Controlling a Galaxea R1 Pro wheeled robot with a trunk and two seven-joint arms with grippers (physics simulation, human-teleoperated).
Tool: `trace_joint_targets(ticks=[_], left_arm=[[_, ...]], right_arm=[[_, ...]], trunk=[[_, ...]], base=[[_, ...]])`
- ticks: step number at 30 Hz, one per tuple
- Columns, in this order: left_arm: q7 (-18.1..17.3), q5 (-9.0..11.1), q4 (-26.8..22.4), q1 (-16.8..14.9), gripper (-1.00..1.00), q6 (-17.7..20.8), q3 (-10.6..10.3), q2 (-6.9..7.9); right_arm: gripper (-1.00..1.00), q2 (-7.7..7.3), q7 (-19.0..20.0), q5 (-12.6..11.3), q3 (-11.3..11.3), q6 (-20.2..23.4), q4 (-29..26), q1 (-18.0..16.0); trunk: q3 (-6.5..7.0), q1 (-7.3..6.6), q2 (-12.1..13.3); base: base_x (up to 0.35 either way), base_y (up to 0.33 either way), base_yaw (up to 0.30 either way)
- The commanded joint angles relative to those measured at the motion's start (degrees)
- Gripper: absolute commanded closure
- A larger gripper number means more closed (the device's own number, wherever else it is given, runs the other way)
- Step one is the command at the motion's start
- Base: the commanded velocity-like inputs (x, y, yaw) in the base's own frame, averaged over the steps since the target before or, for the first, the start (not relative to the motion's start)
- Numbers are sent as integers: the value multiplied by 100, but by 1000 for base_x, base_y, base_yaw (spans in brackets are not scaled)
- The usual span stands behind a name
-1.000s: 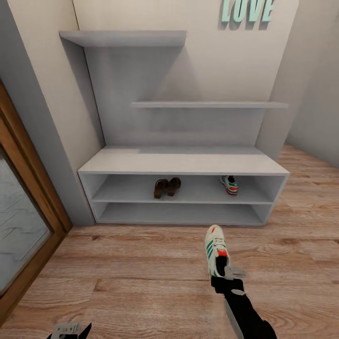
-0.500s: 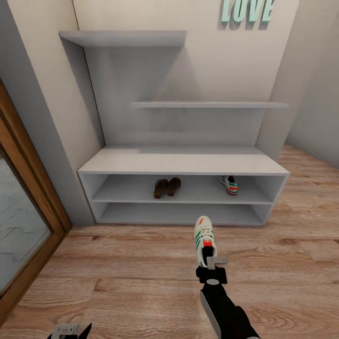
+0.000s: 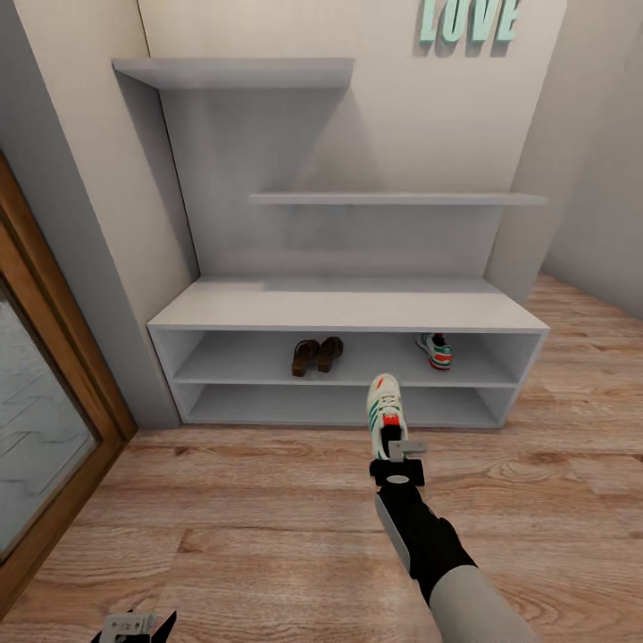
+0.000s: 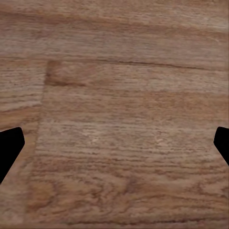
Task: Pick up the two gym shoes and the two sandals from the corridor floor and place them onto the hallstand (shoe rack) in the corridor, making sure they are on the rack and not on the floor. Arrange them so the two gym shoes are next to each other and the two sandals are next to each other.
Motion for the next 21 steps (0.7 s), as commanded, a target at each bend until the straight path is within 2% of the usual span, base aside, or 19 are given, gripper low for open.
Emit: trace_joint_targets(ticks=[1, 5, 16, 21], left_arm=[[-57, 7, 5, -3, -100, 0, 39, -3], [-65, -19, 13, -3, -100, -13, 33, -13], [-66, -24, 9, -4, -100, -6, 32, -30], [-66, -24, 6, -4, -100, -5, 39, -31]], right_arm=[[100, 0, -26, 2, 9, 49, -2, -29], [100, 0, -85, 8, 2, 63, -26, -160], [100, 0, -99, 18, -81, 60, 14, -166], [100, 0, -99, 18, -121, 58, 9, -166]], trunk=[[-5, -1, -2], [-5, -1, -2], [-5, -1, -2], [-5, -1, -2]], base=[[0, 0, 0], [0, 0, 0], [1, 0, 0], [128, -59, 0]])
